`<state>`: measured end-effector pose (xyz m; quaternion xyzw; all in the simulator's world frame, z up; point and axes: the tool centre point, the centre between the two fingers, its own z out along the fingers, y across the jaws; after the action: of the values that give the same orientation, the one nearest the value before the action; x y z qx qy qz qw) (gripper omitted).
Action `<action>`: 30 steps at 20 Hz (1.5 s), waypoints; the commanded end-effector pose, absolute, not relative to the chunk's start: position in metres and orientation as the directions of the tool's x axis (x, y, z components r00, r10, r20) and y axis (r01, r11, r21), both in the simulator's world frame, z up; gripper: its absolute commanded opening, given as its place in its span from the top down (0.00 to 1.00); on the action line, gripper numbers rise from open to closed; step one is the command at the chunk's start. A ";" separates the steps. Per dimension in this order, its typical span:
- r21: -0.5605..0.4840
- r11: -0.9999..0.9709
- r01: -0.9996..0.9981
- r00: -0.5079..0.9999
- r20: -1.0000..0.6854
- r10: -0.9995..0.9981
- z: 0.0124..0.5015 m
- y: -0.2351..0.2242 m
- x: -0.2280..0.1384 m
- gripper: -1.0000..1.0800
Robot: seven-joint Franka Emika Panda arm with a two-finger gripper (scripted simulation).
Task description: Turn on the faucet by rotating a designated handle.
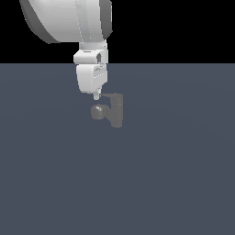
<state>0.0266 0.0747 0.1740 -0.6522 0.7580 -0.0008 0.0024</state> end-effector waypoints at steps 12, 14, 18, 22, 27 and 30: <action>-0.001 0.154 -0.988 -0.154 -0.001 -0.988 0.173 0.014 0.005 1.00; 0.000 0.155 -0.988 -0.155 -0.001 -0.988 0.173 0.003 0.001 1.00; -0.002 0.118 -0.993 -0.118 -0.011 -0.993 0.174 0.022 0.003 1.00; -0.001 0.125 -0.992 -0.125 -0.009 -0.992 0.174 0.003 0.010 1.00; -0.001 0.134 -0.991 -0.134 -0.006 -0.991 0.173 -0.020 0.017 1.00; -0.001 0.140 -0.990 -0.140 -0.005 -0.990 0.173 -0.033 0.021 1.00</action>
<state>0.0150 -0.0029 0.1743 -0.6701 0.7422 0.0085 0.0020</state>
